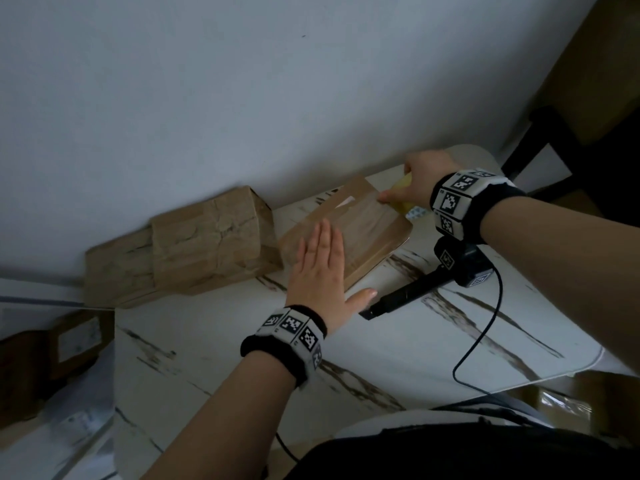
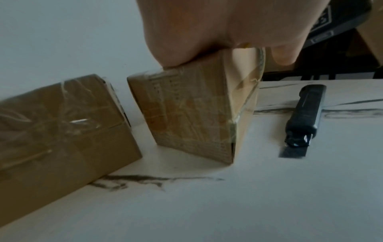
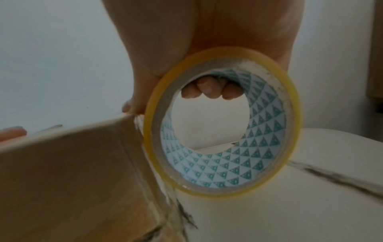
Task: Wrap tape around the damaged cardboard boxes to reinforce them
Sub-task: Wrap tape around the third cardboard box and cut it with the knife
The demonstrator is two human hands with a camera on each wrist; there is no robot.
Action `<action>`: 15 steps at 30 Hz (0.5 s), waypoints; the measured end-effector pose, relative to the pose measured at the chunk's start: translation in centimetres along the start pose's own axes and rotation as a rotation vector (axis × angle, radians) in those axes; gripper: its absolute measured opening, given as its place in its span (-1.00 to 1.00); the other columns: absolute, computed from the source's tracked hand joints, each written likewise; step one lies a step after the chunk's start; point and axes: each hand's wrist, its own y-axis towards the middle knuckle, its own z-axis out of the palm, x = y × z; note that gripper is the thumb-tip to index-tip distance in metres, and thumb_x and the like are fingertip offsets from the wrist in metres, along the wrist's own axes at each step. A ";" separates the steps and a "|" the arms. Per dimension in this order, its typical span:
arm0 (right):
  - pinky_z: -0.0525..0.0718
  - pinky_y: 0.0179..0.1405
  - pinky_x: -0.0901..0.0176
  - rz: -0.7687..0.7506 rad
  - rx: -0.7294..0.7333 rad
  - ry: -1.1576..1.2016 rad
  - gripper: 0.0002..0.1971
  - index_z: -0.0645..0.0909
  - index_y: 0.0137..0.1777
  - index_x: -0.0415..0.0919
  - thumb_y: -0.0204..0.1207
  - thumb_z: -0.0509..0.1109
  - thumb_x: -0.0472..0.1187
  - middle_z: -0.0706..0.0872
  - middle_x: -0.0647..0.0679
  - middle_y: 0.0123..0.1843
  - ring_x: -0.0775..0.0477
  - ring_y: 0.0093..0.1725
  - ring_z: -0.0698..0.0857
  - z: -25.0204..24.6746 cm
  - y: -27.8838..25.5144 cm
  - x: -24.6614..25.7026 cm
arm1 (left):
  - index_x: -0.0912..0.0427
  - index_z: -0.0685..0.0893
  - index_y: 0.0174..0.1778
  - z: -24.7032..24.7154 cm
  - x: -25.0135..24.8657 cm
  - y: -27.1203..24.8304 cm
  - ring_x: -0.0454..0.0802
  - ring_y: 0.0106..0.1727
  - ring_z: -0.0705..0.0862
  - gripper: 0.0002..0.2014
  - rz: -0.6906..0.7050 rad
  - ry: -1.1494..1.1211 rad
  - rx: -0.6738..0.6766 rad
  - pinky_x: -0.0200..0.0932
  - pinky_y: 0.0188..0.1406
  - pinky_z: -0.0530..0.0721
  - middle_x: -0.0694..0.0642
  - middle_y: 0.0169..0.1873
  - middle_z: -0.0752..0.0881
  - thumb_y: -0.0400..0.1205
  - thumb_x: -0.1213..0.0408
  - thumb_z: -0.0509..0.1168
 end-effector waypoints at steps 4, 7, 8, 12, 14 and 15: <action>0.65 -0.01 0.01 0.004 0.040 0.023 -0.27 0.64 0.04 -0.34 0.30 0.39 0.40 0.70 -0.22 -0.04 -0.23 -0.01 0.65 0.5 -0.8 -0.1 | 0.24 -0.40 0.60 -1.7 -0.9 0.9 0.21 0.60 -0.46 0.18 -0.139 -0.117 0.026 0.15 0.55 -0.36 0.27 0.57 -0.48 0.44 -0.44 0.15; 0.65 -0.08 0.01 0.008 0.101 0.037 -0.29 0.65 -0.05 -0.31 0.29 0.36 0.44 0.68 -0.20 -0.10 -0.19 -0.10 0.63 1.4 -1.5 -0.2 | 0.06 -0.42 0.61 -3.4 -2.1 2.3 0.31 0.59 -0.43 0.26 -0.153 -0.097 0.084 0.55 0.46 -0.14 0.20 0.59 -0.46 0.35 -0.35 0.38; 0.66 -0.07 0.00 0.003 0.106 0.035 -0.29 0.63 -0.06 -0.28 0.29 0.34 0.45 0.67 -0.17 -0.11 -0.18 -0.10 0.63 1.6 -1.7 -0.2 | 0.00 -0.43 0.60 -4.0 -2.6 2.9 0.33 0.59 -0.43 0.28 -0.144 -0.094 0.112 0.65 0.39 -0.07 0.16 0.59 -0.47 0.33 -0.32 0.42; 0.63 -0.13 0.06 -0.011 0.095 0.038 -0.32 0.61 -0.07 -0.21 0.30 0.31 0.47 0.66 -0.12 -0.12 -0.16 -0.10 0.64 1.9 -2.5 -0.6 | -0.14 -0.43 0.58 -4.9 -3.8 4.9 0.36 0.61 -0.34 0.34 -0.170 -0.096 0.197 0.80 0.23 0.06 0.08 0.61 -0.41 0.25 -0.18 0.56; 0.60 -0.12 0.08 -0.014 0.091 0.061 -0.36 0.58 -0.03 -0.20 0.35 0.29 0.44 0.62 -0.10 -0.11 -0.15 -0.07 0.62 1.9 -2.7 -1.0 | -0.19 -0.39 0.58 -5.1 -3.9 5.2 0.36 0.62 -0.20 0.34 -0.175 -0.086 0.198 0.80 0.22 0.11 0.09 0.62 -0.27 0.23 -0.12 0.59; 0.60 -0.09 0.07 -0.008 0.087 0.090 -0.39 0.57 -0.02 -0.18 0.37 0.28 0.42 0.61 -0.09 -0.11 -0.14 -0.06 0.62 1.8 -2.8 -1.2 | -0.23 -0.36 0.58 -5.3 -3.8 5.1 0.36 0.61 -0.13 0.32 -0.171 -0.078 0.186 0.79 0.22 0.15 0.12 0.61 -0.20 0.22 -0.11 0.60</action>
